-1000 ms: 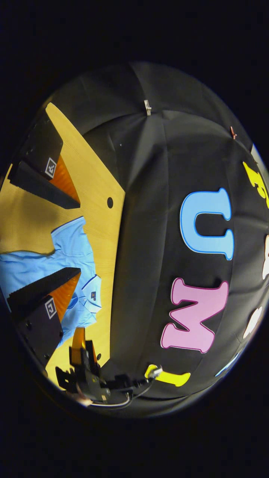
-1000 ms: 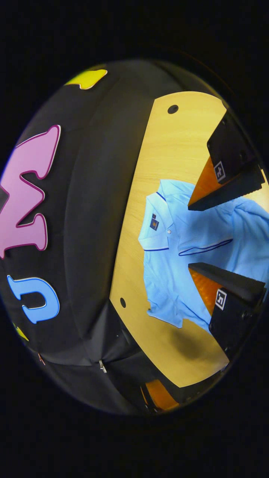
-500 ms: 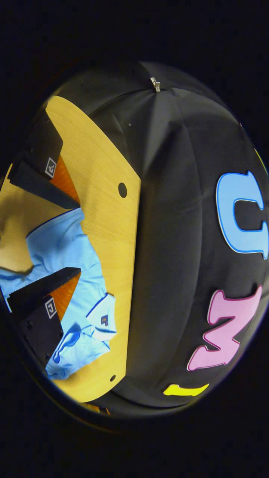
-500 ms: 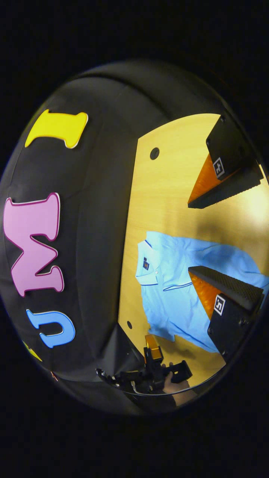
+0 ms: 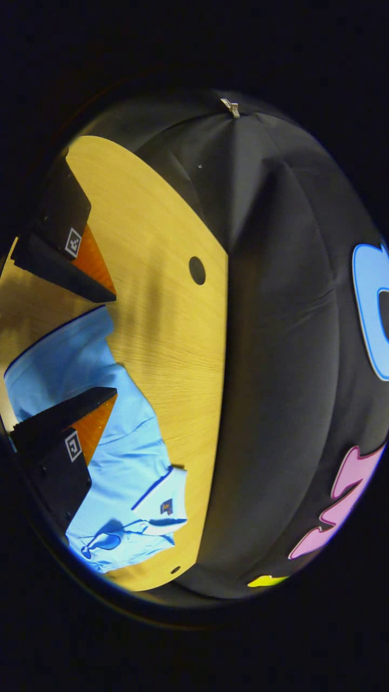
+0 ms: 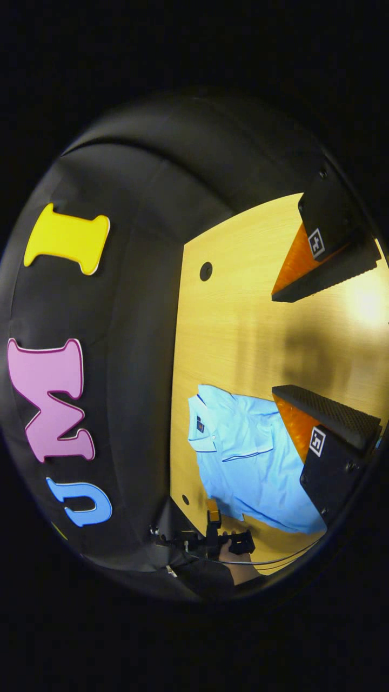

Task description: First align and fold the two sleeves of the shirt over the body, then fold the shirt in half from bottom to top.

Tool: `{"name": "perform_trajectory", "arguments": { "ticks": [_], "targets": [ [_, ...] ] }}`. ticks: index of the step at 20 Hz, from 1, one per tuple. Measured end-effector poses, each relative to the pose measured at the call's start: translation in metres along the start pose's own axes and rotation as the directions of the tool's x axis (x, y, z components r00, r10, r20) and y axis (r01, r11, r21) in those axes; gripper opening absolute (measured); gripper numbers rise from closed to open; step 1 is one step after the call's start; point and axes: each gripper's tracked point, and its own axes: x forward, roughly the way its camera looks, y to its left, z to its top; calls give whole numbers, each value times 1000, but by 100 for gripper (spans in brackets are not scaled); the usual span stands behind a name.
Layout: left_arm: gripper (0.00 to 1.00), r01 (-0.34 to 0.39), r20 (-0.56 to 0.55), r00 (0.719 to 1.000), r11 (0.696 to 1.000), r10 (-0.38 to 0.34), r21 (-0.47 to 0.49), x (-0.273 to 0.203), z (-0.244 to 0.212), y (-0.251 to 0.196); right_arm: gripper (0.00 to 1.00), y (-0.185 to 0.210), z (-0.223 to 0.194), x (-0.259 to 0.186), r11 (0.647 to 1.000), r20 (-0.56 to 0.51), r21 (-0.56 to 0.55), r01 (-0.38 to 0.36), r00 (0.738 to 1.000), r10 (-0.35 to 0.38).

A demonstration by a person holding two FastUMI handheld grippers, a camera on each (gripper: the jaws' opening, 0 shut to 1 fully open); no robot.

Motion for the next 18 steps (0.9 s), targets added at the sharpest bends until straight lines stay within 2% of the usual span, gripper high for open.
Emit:
{"name": "perform_trajectory", "arguments": {
  "ticks": [3, 4, 7, 8, 10, 13, 15, 18],
  "targets": [
    [99, 13, 5, 1000, 1000, -13, -3, 2, 2, -4, 96, -5, -1, -6, 1000, 3, 24, 8, 1000, -8],
    [95, 25, -3, 1000, 1000, -25, -2, 2, -1, -6, 96, -3, -3, -8, 999, 2, 45, 5, 1000, -5],
    [55, 49, -10, 999, 999, -49, -1, 5, -2, -19, 96, 0, -8, -8, 997, -3, 75, -5, 1000, 6],
    [36, 56, -10, 998, 998, -56, -3, 6, -2, -23, 96, 3, -11, -8, 996, -7, 87, -14, 1000, 15],
    [20, 63, -11, 998, 998, -63, -7, 4, 1, -25, 96, 4, -11, -8, 996, -4, 86, -15, 1000, 15],
    [8, 50, -1, 999, 999, -50, -22, 0, 7, -28, 96, 4, -12, -12, 996, -3, 87, -18, 1000, 18],
    [7, 84, 49, 995, 995, -82, -49, -13, 28, -42, 96, 0, -13, -15, 995, 0, 94, -16, 1000, 16],
    [7, 143, 76, 987, 990, -141, -21, -25, 51, -68, 97, -1, -18, -17, 993, -7, 118, -17, 1000, 18]
  ]
}}
